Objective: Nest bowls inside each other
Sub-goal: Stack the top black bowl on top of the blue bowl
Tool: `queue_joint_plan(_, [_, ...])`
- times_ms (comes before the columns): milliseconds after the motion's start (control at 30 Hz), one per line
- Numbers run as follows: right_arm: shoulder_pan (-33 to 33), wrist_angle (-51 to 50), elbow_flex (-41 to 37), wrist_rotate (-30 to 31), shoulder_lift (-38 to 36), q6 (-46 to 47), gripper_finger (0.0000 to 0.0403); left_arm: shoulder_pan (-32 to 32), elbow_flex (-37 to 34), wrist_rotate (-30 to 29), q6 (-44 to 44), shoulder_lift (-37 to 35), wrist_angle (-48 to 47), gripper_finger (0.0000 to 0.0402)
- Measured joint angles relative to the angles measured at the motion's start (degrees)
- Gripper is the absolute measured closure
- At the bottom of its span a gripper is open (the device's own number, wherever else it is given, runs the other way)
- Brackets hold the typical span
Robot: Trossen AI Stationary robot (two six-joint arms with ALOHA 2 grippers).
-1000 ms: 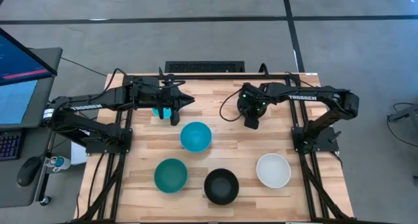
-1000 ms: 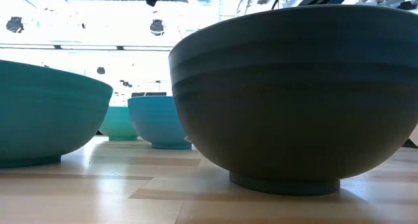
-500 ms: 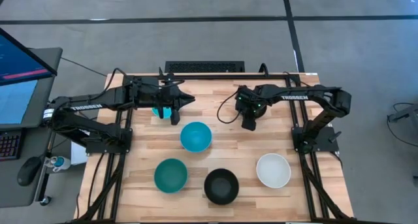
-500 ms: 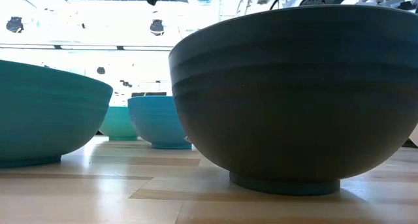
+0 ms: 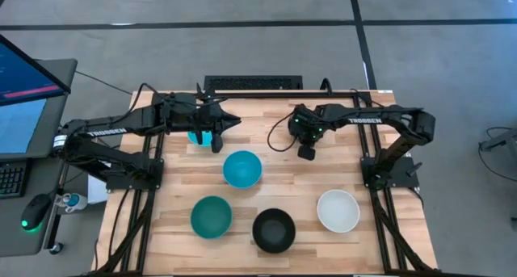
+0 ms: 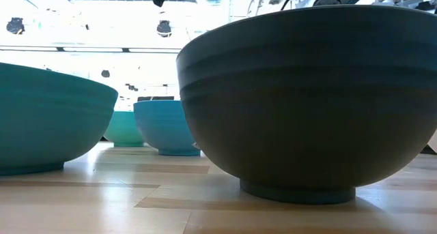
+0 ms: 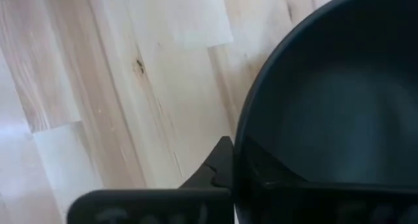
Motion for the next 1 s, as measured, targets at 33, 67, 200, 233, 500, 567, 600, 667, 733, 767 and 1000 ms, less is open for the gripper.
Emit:
queue_joint_plan(33, [-0.01, 0.30, -0.02, -0.03, 0.01, 0.03, 0.0390, 0.00, 0.00, 0.00, 0.00, 0.00, 0.00, 0.0371])
queue_joint_plan(67, [0.01, 0.72, -0.04, -0.04, 0.04, 0.13, 0.0388, 0.00, 0.00, 0.00, 0.00, 0.00, 0.00, 0.0371])
queue_joint_plan(200, [0.71, 3.06, -0.09, 0.77, 0.09, 1.63, 0.0380, 0.00, 0.00, 0.00, 0.00, 0.00, -0.02, 0.0371])
queue_joint_plan(233, [1.04, 3.42, -0.13, 0.88, 0.09, 1.60, 0.0385, 0.00, 0.00, 0.00, 0.00, 0.00, -0.02, 0.0371])
queue_joint_plan(500, [6.75, 5.62, 1.83, 0.10, -1.45, 4.36, 0.0392, 0.00, 0.00, 0.00, -0.02, 0.02, -0.26, 0.0371])
queue_joint_plan(567, [8.77, 7.18, 3.21, 0.47, -2.08, 4.36, 0.0392, 0.00, 0.00, 0.00, -0.02, 0.00, -0.26, 0.0371])
queue_joint_plan(600, [9.76, 7.56, 4.02, 1.15, -2.28, 4.50, 0.0392, 0.00, 0.00, 0.01, -0.04, 0.00, -0.28, 0.0371])
queue_joint_plan(667, [11.56, 7.75, 6.09, 2.56, -2.51, 4.61, 0.0392, 0.00, 0.00, 0.01, -0.11, 0.00, -0.48, 0.0371])
queue_joint_plan(733, [12.99, 7.93, 8.31, 3.26, -2.54, 4.63, 0.0392, 0.00, 0.00, 0.00, -0.24, 0.00, -0.55, 0.0371])
queue_joint_plan(767, [13.58, 7.90, 9.26, 3.39, -2.54, 4.62, 0.0392, 0.00, 0.00, 0.00, -0.23, 0.00, -0.54, 0.0371])
queue_joint_plan(1000, [17.07, 7.72, 12.61, 3.58, -2.58, 4.64, 0.0392, 0.00, -0.04, 0.72, 0.43, -2.41, -3.36, 0.0371])
